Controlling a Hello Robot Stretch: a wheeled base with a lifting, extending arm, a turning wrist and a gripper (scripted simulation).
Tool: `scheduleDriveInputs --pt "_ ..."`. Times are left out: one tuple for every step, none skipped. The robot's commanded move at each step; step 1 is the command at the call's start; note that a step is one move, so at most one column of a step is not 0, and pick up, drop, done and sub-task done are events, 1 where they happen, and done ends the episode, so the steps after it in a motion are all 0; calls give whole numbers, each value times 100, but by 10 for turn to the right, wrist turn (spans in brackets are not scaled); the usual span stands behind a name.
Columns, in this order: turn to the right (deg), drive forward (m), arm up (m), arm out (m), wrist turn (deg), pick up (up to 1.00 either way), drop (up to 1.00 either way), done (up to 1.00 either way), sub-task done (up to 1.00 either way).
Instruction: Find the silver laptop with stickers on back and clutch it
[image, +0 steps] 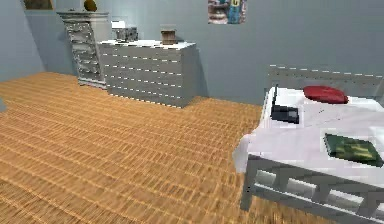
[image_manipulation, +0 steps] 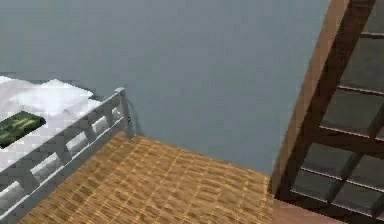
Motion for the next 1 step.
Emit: scheduleDriveInputs --pt "-150 0 0 0 0 0 0 0 0"
